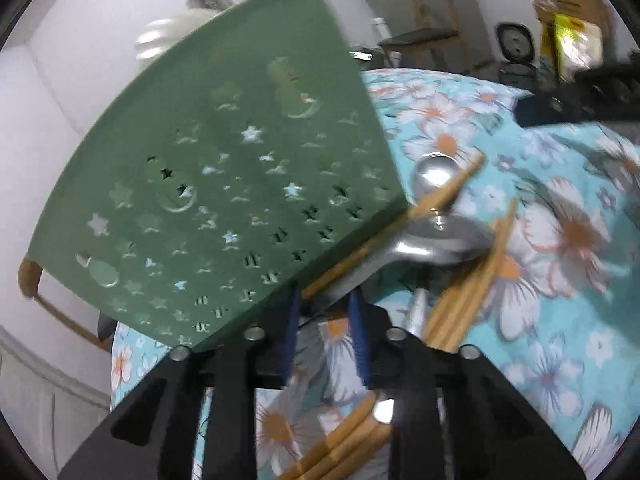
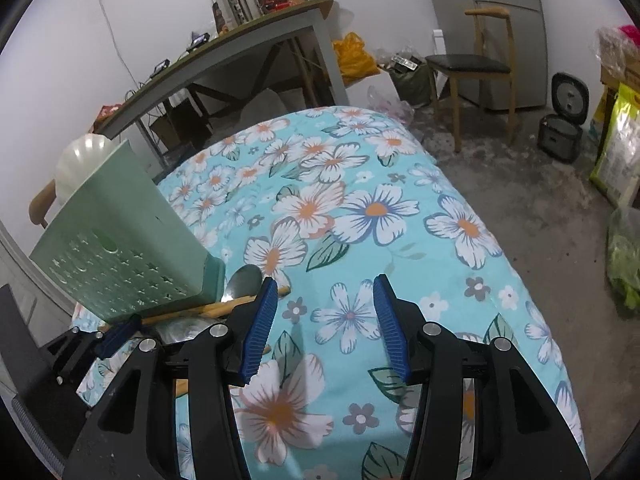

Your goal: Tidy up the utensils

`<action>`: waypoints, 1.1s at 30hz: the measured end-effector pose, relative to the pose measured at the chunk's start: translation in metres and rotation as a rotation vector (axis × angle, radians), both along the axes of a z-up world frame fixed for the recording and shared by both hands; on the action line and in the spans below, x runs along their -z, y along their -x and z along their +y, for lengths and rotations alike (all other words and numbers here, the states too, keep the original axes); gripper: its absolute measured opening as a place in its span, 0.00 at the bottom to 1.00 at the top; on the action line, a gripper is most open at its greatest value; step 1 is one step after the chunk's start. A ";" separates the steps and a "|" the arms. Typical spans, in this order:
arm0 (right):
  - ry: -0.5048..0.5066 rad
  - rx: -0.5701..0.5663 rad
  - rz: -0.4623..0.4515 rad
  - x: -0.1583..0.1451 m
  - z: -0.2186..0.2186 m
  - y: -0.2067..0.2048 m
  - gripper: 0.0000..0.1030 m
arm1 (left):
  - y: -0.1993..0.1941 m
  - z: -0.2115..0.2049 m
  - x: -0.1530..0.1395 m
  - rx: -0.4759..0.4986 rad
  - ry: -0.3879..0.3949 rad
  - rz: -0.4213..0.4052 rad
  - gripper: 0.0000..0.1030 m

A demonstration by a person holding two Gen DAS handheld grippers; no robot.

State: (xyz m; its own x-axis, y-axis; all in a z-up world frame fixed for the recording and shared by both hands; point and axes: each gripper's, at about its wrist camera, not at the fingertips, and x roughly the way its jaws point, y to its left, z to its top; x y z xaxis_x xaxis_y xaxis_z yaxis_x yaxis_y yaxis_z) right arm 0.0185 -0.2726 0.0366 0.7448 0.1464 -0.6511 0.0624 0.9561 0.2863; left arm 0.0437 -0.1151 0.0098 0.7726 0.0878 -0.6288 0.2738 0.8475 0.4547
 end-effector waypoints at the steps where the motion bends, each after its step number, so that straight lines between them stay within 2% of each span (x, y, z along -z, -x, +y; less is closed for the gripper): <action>1: -0.006 -0.001 0.001 0.000 -0.001 0.001 0.47 | -0.001 0.004 -0.004 -0.020 0.016 -0.010 0.17; 5: -0.004 -0.007 -0.004 -0.002 0.002 0.003 0.47 | -0.001 0.024 -0.015 -0.060 0.086 -0.021 0.14; 16: -0.006 -0.031 -0.010 -0.006 0.016 0.001 0.47 | 0.010 0.090 -0.012 -0.159 0.020 -0.005 0.12; 20: 0.004 -0.015 -0.016 -0.009 0.017 0.000 0.47 | 0.026 0.116 -0.005 -0.183 0.004 -0.001 0.12; 26: -0.022 0.000 -0.001 -0.007 0.015 -0.006 0.47 | 0.038 0.149 -0.003 -0.247 0.028 0.008 0.13; 29: -0.025 0.006 0.013 -0.004 0.015 -0.008 0.47 | 0.041 0.164 -0.002 -0.240 0.066 0.033 0.16; 33: -0.034 0.016 0.024 -0.003 0.013 -0.010 0.47 | 0.046 0.171 0.000 -0.245 0.080 0.041 0.16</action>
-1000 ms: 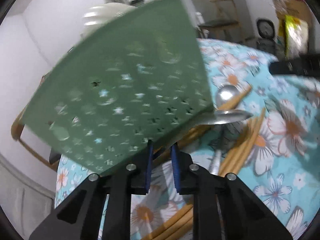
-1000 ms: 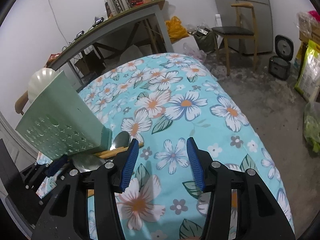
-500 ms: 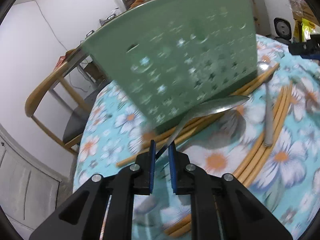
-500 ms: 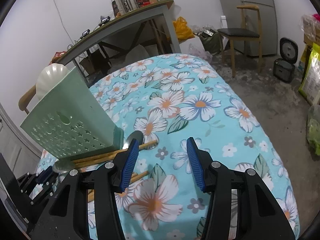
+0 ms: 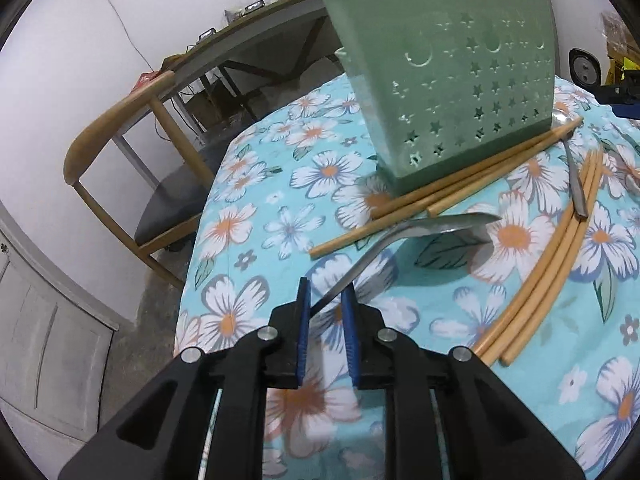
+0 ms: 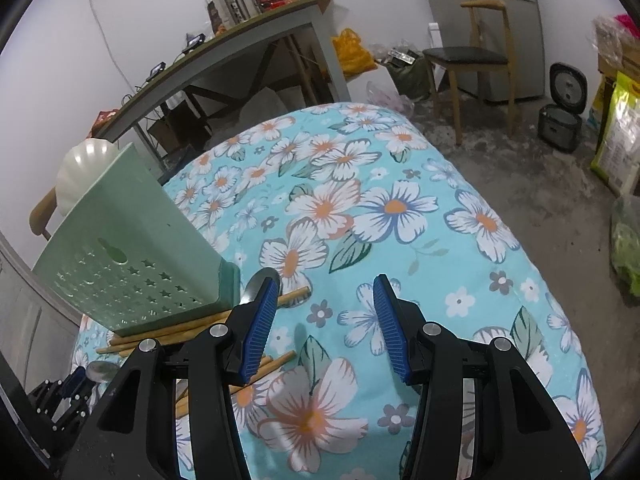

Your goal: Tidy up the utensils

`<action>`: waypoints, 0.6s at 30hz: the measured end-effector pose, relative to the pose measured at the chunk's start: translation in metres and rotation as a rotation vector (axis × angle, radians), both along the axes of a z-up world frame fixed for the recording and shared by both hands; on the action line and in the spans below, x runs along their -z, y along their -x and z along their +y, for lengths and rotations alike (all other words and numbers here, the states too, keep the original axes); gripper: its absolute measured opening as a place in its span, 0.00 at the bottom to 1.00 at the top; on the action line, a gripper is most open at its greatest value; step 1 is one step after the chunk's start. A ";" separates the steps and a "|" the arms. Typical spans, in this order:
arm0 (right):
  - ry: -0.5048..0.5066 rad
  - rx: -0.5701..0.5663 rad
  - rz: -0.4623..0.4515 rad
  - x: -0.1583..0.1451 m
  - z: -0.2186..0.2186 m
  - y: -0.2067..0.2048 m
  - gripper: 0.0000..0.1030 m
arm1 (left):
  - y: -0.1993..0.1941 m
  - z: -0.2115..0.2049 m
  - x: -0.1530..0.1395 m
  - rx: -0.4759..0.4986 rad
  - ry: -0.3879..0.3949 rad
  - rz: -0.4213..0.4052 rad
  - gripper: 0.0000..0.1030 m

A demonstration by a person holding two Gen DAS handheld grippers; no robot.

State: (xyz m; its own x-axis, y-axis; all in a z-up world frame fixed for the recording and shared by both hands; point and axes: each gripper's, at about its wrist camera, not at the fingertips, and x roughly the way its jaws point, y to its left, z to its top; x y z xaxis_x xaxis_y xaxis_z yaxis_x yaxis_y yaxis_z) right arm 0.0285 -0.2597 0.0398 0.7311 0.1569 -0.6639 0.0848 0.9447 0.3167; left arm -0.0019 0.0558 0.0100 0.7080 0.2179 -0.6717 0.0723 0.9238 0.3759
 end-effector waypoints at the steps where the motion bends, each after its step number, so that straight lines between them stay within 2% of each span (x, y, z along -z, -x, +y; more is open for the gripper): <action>1: -0.002 0.002 0.000 0.000 0.000 0.000 0.47 | 0.003 0.000 -0.002 0.000 0.018 0.003 0.16; 4: 0.000 0.009 -0.003 -0.001 -0.002 0.000 0.47 | 0.003 0.008 -0.004 0.009 0.068 0.023 0.18; 5: -0.002 0.011 -0.001 0.000 -0.002 0.000 0.47 | 0.005 0.008 -0.004 0.012 0.085 0.034 0.21; 7: -0.013 0.012 0.009 0.001 -0.003 -0.002 0.48 | 0.004 0.014 -0.003 0.015 0.163 0.061 0.27; 11: -0.047 0.016 0.020 0.003 -0.007 -0.004 0.48 | 0.008 0.021 -0.006 0.039 0.241 0.065 0.30; 16: -0.011 0.020 0.019 0.001 -0.006 -0.003 0.48 | 0.020 0.023 -0.009 0.068 0.304 0.057 0.40; 18: 0.008 0.019 0.017 0.000 -0.005 -0.002 0.49 | 0.028 0.018 -0.013 0.104 0.299 0.034 0.41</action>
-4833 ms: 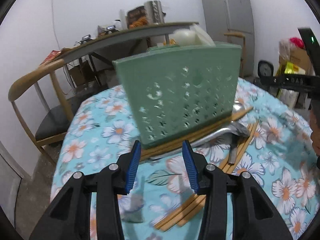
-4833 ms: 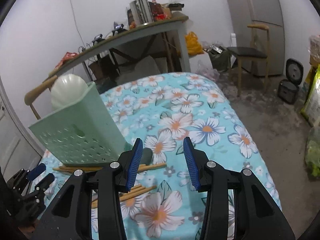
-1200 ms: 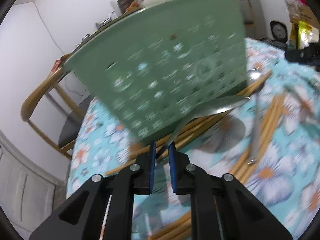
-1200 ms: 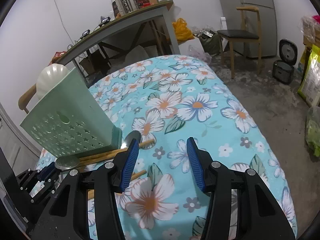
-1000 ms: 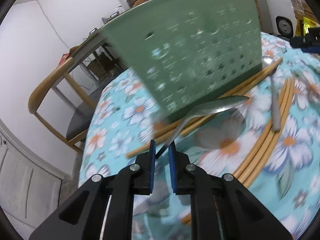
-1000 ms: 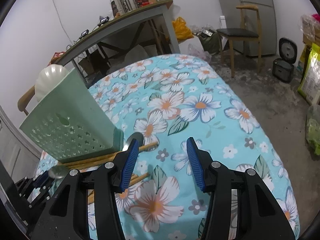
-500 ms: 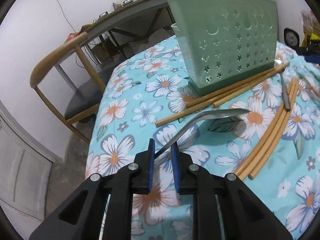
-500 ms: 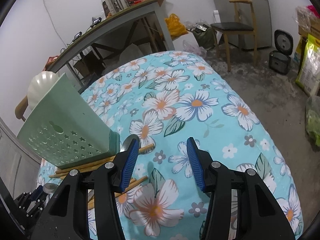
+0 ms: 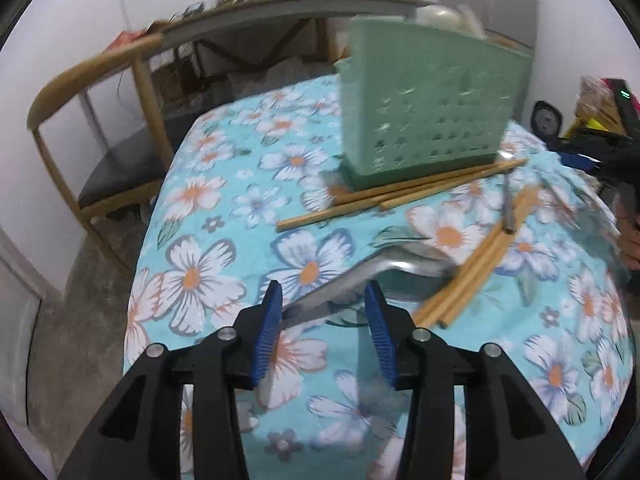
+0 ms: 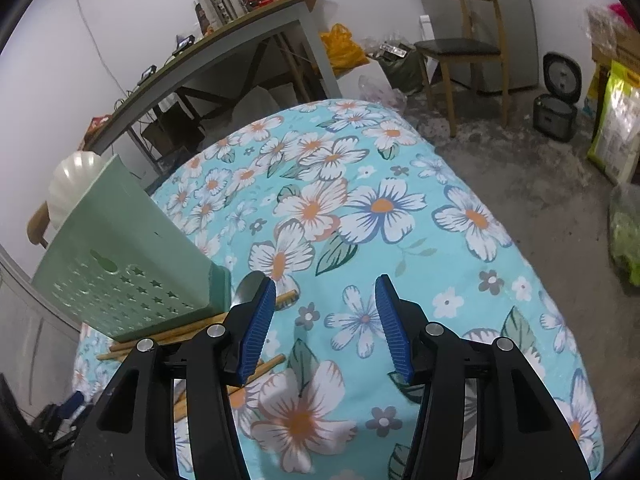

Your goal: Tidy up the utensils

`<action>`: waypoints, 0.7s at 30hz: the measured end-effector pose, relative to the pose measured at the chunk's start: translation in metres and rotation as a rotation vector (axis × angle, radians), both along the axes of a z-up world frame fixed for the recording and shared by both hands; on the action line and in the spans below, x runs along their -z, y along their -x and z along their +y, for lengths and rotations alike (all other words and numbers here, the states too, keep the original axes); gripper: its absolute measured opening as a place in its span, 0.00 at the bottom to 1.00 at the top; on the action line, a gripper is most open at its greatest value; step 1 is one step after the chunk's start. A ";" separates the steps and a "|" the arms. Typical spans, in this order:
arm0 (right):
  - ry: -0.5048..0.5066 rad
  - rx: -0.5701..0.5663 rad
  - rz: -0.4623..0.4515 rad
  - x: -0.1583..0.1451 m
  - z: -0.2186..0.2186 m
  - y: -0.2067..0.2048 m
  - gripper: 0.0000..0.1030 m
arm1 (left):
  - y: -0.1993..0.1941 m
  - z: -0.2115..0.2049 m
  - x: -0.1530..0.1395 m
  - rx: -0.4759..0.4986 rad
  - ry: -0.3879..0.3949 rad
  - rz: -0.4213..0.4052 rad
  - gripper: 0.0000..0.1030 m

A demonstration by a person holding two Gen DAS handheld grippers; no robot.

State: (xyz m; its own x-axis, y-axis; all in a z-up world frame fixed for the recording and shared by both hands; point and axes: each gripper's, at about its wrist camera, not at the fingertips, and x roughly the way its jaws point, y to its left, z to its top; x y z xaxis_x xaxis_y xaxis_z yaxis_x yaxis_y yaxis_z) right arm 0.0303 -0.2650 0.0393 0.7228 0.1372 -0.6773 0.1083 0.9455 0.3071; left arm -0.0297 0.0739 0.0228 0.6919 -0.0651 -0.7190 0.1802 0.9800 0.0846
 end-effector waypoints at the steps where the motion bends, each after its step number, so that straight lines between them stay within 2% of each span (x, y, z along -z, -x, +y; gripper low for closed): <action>1: -0.001 -0.002 0.000 0.000 0.000 0.000 0.49 | 0.004 -0.004 -0.001 0.020 -0.009 -0.013 0.41; 5: -0.023 0.006 0.002 0.001 -0.006 0.002 0.49 | 0.008 -0.014 -0.001 0.027 -0.074 -0.052 0.41; 6: -0.017 0.011 0.001 0.000 -0.006 0.003 0.49 | 0.008 -0.017 0.002 0.017 -0.112 -0.058 0.41; 10: 0.028 0.026 -0.008 -0.002 -0.009 0.005 0.49 | 0.009 -0.027 0.005 0.037 -0.181 -0.083 0.41; 13: 0.037 0.035 -0.006 -0.002 -0.012 0.005 0.49 | 0.011 -0.039 0.009 0.051 -0.284 -0.121 0.41; 15: 0.052 0.044 -0.005 -0.002 -0.013 0.005 0.49 | 0.006 -0.045 0.015 0.046 -0.350 -0.114 0.41; 18: 0.064 0.045 -0.011 -0.004 -0.012 0.005 0.49 | 0.002 -0.053 0.020 0.065 -0.390 -0.106 0.41; 21: 0.069 0.031 -0.014 -0.005 -0.009 0.004 0.49 | 0.004 -0.068 0.019 0.123 -0.407 -0.131 0.41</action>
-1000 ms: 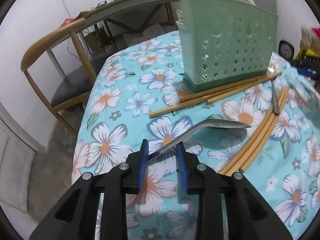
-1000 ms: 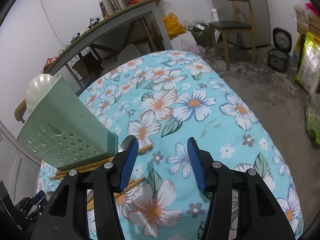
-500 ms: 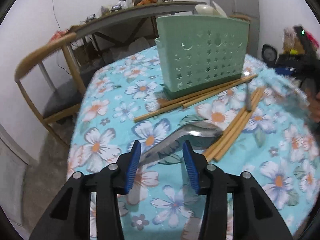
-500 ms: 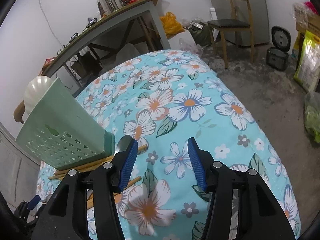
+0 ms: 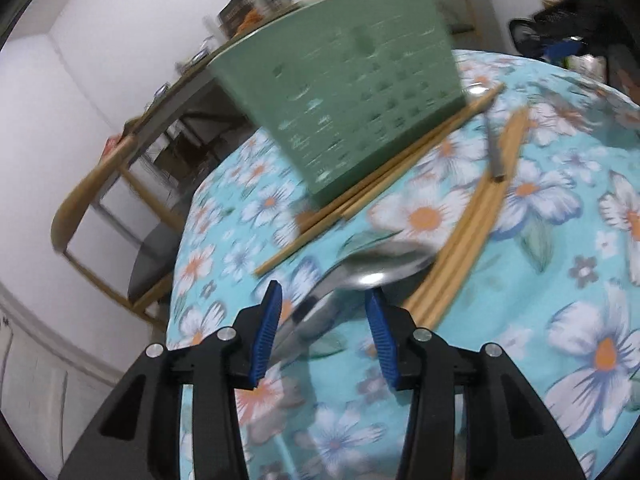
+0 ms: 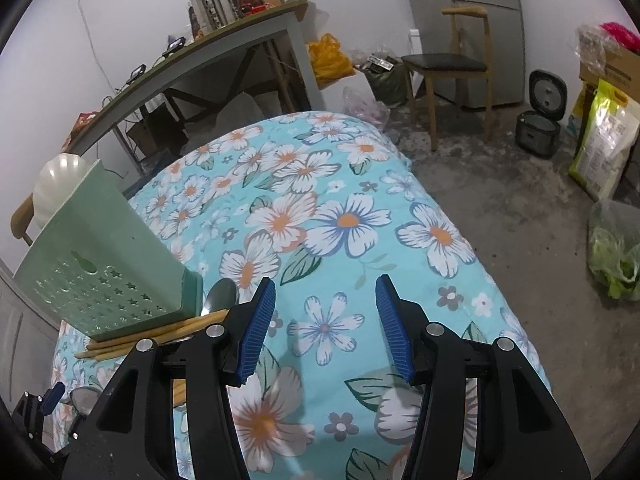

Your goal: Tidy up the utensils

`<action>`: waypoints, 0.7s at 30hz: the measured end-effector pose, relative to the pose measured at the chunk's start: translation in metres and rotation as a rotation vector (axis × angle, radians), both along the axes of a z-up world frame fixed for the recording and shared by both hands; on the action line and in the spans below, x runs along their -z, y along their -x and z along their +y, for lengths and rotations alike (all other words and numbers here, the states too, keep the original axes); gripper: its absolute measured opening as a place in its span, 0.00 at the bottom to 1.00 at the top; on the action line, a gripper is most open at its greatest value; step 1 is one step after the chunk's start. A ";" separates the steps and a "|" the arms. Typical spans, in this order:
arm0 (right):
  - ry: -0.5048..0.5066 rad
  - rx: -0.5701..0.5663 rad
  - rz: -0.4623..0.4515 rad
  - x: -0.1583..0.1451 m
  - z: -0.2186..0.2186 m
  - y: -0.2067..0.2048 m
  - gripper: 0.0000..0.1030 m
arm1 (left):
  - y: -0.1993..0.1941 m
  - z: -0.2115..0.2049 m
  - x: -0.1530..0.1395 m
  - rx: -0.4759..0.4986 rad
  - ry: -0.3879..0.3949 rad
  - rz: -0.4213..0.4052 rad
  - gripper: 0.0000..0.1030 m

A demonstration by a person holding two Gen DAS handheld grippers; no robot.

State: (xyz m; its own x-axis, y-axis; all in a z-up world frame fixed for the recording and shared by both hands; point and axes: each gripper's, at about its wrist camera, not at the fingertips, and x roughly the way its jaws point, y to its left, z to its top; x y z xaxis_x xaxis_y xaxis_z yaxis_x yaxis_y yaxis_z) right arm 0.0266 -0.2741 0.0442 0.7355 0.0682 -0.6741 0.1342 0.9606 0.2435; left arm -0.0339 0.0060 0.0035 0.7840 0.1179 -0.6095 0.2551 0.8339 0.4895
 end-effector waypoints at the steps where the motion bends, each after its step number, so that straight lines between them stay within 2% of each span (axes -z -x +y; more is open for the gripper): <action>1: 0.002 -0.003 0.001 0.000 0.001 0.000 0.49 | 0.000 -0.005 0.001 0.018 -0.002 0.003 0.41; 6: 0.019 -0.003 0.009 0.002 0.003 -0.002 0.50 | -0.004 -0.016 0.005 0.024 -0.049 -0.015 0.38; 10: -0.004 -0.004 0.017 0.004 0.002 -0.003 0.50 | -0.006 -0.025 0.008 0.041 -0.095 -0.041 0.24; 15: -0.031 -0.001 0.033 0.008 -0.001 -0.003 0.50 | -0.008 -0.030 0.012 0.028 -0.139 -0.068 0.20; 18: -0.059 0.003 0.051 0.012 -0.003 -0.005 0.50 | -0.006 -0.029 0.009 0.013 -0.141 -0.100 0.14; 21: -0.102 0.004 0.064 0.015 -0.005 -0.007 0.50 | -0.007 -0.017 -0.003 -0.023 -0.057 -0.124 0.12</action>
State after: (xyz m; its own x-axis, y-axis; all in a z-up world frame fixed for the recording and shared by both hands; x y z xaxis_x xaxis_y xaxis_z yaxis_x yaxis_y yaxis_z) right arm 0.0334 -0.2787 0.0289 0.6915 0.1357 -0.7095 0.1569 0.9306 0.3308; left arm -0.0264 -0.0114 0.0063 0.8494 0.1684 -0.5002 0.1714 0.8084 0.5631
